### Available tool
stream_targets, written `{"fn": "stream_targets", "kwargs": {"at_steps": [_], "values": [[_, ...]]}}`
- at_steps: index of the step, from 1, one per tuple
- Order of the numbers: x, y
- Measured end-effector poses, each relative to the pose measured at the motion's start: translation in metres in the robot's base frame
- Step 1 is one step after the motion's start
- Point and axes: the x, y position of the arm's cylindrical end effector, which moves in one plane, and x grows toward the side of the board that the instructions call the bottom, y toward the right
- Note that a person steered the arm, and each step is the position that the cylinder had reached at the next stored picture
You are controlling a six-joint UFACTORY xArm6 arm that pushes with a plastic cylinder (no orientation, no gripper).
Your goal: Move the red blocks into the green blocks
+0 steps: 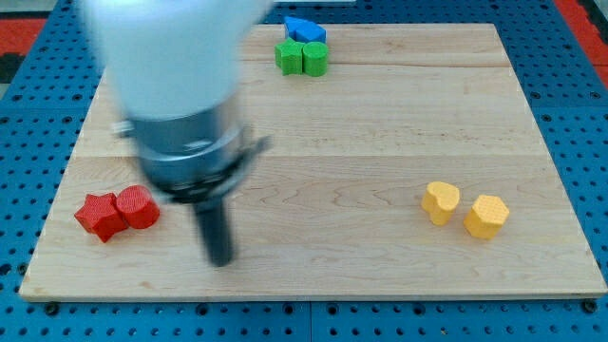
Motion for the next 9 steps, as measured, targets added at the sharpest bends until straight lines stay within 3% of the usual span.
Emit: {"fn": "stream_targets", "kwargs": {"at_steps": [1, 2, 3, 4, 5, 7, 9], "values": [[-0.001, -0.147], [-0.021, -0.175], [-0.011, -0.168], [-0.029, -0.146], [-0.034, -0.076], [-0.137, -0.003], [-0.158, 0.018]]}}
